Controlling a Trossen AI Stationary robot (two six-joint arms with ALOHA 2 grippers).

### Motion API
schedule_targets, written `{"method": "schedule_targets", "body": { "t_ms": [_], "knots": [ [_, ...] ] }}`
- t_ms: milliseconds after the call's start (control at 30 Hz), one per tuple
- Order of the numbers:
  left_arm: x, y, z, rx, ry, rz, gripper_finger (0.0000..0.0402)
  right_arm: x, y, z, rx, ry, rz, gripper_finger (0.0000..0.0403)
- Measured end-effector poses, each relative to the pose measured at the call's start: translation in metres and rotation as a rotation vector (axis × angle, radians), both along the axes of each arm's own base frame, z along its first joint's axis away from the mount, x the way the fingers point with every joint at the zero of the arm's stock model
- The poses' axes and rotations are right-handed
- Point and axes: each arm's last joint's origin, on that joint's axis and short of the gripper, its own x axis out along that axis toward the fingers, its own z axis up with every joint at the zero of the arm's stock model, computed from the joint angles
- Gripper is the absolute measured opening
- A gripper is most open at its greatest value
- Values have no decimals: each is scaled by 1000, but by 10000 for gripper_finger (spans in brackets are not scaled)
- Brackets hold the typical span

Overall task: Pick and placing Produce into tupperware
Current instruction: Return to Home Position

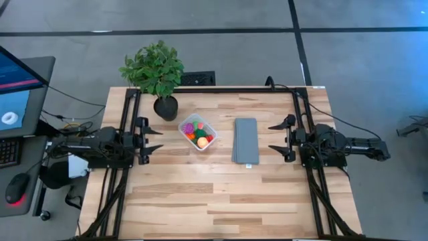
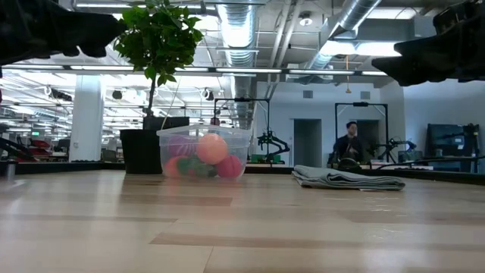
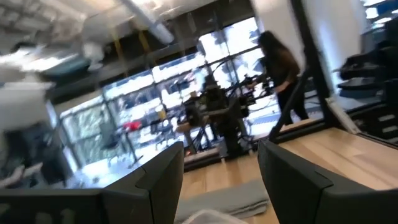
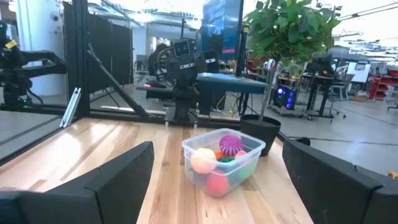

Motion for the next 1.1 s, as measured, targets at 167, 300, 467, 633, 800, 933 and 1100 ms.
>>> {"method": "schedule_targets", "body": {
  "t_ms": [167,300,467,633,800,933,1100],
  "knots": [
    [-2,-3,7,103,-86,-34,197,0,0,0,-2,-1,0,379],
    [-3,-2,9,103,-100,40,197,0,0,0,-8,0,-1,379],
    [-2,-1,5,73,-59,43,197,0,0,-1,-8,12,-1,379],
    [0,-1,1,57,-12,37,197,0,0,-3,-8,28,-1,379],
    [1,0,-5,33,49,71,197,0,0,-6,-5,61,-4,379],
    [2,1,-9,-16,96,102,197,0,0,-7,6,67,-4,379],
    [2,4,-18,-156,174,184,197,0,0,-7,31,66,-3,379]
  ]
}}
